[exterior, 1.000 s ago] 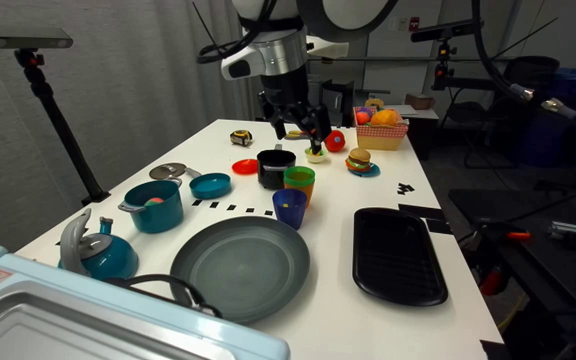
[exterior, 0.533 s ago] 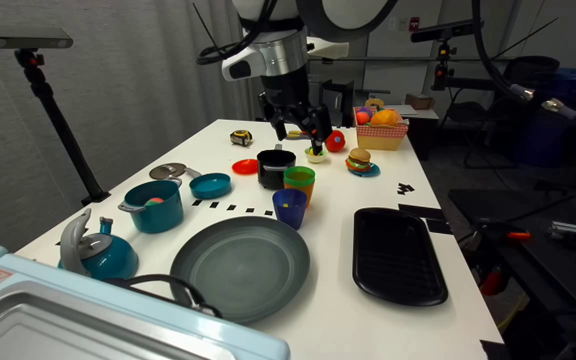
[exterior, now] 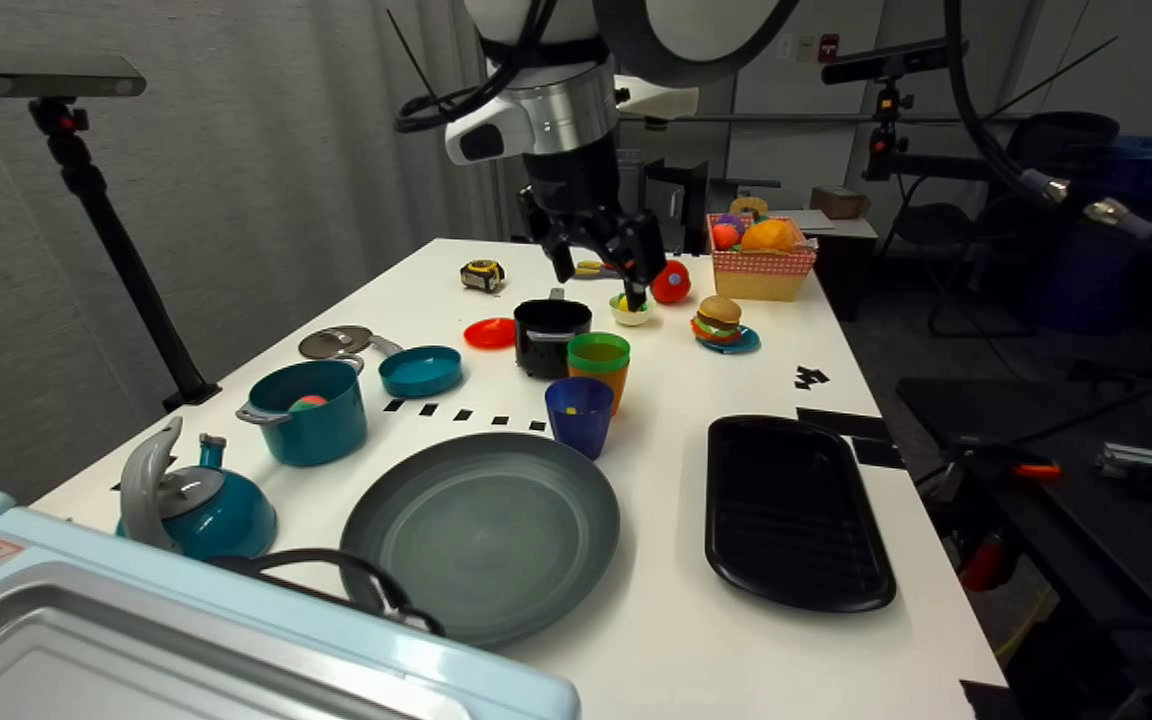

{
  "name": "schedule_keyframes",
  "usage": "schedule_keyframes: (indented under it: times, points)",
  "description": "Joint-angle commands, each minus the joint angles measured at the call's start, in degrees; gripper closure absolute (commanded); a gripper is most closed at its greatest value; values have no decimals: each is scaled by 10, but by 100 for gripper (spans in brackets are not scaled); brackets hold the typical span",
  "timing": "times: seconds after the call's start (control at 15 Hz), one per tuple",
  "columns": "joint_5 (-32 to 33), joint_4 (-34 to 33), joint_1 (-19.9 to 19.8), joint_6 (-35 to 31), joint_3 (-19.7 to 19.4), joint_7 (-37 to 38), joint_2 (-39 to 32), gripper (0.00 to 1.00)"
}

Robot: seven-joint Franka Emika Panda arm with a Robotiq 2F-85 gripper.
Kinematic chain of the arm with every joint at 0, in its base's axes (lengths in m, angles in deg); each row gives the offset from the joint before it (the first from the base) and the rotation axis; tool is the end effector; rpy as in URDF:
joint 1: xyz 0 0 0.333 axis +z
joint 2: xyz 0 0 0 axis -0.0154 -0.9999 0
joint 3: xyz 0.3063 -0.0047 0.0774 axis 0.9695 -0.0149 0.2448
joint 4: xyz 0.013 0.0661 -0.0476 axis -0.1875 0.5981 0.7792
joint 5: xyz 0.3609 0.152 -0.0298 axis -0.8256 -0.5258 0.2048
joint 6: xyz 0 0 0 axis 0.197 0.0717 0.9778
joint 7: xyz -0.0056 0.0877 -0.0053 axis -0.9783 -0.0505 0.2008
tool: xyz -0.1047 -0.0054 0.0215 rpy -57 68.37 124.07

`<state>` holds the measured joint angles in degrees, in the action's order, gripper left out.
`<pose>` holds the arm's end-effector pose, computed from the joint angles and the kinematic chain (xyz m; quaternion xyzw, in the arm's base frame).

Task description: Pour the content of the blue cup onto the green plate

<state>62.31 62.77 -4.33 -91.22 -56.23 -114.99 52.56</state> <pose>0.6199 -0.1034 0.3039 0.8840 0.4298 -0.1396 0.1198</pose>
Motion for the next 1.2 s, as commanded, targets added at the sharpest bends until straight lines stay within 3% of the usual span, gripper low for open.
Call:
schedule_keyframes:
  times: [0.0,0.53,0.8,0.87,1.13]
  points:
    - [-4,-3,-5,20,7,-28,1,0]
    - [-6,-6,-5,49,10,-71,0,0]
    - [1,-10,-1,75,7,-62,-1,0]
    - [1,-2,-2,52,7,-50,0,0]
    - [1,-3,-2,61,7,-50,0,0]
